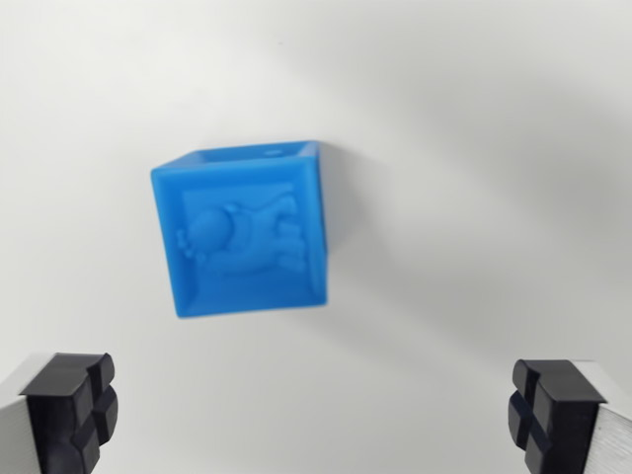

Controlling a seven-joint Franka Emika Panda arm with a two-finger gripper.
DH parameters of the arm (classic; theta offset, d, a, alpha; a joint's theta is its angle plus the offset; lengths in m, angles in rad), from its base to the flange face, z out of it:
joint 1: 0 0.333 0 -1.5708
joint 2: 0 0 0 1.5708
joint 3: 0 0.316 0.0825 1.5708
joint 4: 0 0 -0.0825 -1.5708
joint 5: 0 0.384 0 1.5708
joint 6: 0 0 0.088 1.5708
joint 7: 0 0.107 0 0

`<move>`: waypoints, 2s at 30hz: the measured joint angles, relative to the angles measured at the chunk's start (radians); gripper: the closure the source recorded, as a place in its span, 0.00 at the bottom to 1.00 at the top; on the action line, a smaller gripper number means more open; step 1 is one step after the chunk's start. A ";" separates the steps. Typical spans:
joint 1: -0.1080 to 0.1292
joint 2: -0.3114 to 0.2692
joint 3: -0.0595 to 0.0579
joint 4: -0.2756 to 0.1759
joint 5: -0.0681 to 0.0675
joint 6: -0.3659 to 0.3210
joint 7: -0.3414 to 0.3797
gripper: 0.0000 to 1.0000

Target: Stack cube

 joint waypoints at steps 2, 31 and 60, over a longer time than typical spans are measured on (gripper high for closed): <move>0.006 0.018 0.001 0.006 -0.004 0.009 -0.007 0.00; 0.049 0.239 -0.010 0.076 -0.034 0.147 -0.038 0.00; 0.050 0.242 -0.011 0.079 -0.034 0.149 -0.038 1.00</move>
